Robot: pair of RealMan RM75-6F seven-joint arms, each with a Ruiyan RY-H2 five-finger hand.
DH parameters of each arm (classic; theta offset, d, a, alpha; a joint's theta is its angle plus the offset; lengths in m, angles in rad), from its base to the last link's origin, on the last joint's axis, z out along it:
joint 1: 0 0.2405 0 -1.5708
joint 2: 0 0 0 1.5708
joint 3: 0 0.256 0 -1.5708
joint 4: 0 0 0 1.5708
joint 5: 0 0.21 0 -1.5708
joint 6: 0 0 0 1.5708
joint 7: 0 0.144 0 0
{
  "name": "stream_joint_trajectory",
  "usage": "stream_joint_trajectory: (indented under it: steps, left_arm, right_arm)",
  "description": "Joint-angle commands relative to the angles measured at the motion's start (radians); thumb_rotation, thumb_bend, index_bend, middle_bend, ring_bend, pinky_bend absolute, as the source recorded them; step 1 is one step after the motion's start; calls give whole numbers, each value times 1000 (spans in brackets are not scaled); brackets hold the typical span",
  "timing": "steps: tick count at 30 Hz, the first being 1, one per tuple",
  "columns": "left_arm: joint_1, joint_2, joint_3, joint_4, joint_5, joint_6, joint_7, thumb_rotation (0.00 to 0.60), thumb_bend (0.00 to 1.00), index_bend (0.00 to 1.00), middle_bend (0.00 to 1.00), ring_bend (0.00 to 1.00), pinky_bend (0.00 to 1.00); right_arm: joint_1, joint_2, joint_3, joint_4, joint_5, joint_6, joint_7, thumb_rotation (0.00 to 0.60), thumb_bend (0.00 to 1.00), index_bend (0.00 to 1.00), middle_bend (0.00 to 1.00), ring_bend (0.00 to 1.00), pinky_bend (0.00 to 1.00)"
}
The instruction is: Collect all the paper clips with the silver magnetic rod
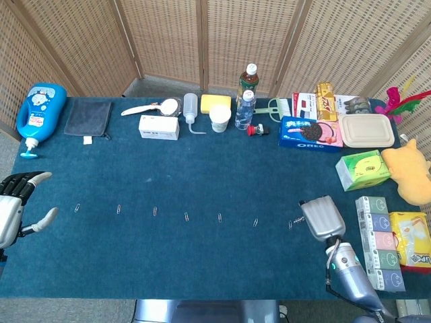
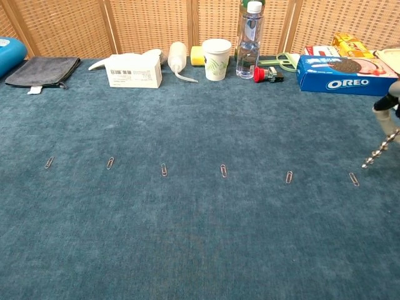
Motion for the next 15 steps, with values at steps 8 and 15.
stream_joint_trajectory:
  steps: [8,15]
  left_arm:
    - [2,1,2,3,-2,0,-4,59,359,183,209,175,145]
    - [4,1,4,8,-5,1,-8,61,359,182,209,175,145]
  right_arm:
    - [-5,-31,21,18,4,-29,-14,600,509,639,807,828,626]
    - [-4,-43,33,29,23,-49,-22,600,509,641,807,828,626]
